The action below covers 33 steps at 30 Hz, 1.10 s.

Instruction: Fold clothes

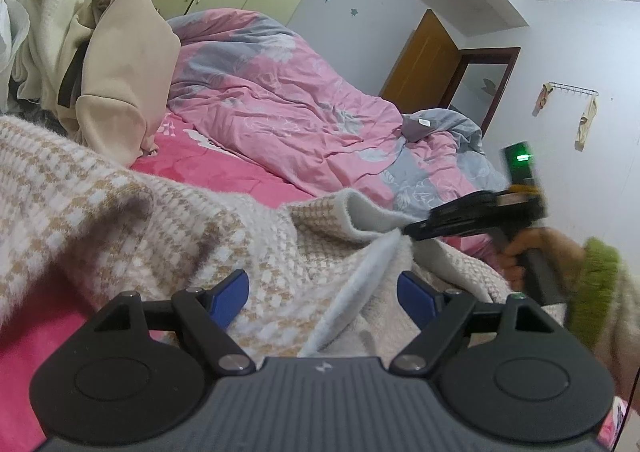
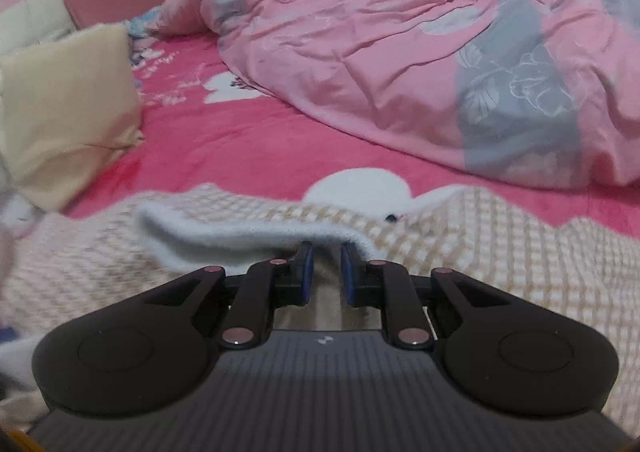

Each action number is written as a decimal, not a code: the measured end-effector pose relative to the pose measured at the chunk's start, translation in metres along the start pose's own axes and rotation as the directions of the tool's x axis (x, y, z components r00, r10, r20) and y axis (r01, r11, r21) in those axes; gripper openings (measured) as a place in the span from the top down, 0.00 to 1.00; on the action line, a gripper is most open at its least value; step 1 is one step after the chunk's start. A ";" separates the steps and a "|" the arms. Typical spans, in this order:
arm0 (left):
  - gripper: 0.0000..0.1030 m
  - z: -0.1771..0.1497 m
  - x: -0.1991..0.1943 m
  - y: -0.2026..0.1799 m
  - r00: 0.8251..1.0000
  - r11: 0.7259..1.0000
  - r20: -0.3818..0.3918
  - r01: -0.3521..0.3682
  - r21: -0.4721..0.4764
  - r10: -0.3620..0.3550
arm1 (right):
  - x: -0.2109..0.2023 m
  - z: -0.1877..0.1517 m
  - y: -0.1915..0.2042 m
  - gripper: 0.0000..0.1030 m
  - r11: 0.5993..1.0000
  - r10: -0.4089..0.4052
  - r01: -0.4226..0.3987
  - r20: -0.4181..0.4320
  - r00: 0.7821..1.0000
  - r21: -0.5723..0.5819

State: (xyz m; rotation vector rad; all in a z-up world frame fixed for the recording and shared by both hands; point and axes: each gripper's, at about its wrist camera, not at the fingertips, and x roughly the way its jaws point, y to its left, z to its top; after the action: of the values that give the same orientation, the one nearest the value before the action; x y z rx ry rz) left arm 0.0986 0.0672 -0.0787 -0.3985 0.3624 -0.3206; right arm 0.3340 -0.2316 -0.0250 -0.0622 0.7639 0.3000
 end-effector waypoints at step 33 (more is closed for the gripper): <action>0.20 -0.001 0.003 0.002 1.000 1.000 0.008 0.005 -0.010 -0.005 | 0.021 -0.027 -0.052 0.99 0.974 -0.228 0.228 -0.053 0.972 -0.016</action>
State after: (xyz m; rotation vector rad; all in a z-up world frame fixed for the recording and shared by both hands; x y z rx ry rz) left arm 0.1012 0.0676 -0.0816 -0.4108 0.3556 -0.3223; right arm 0.3449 -0.2804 -0.0618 -0.1668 0.8012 0.0837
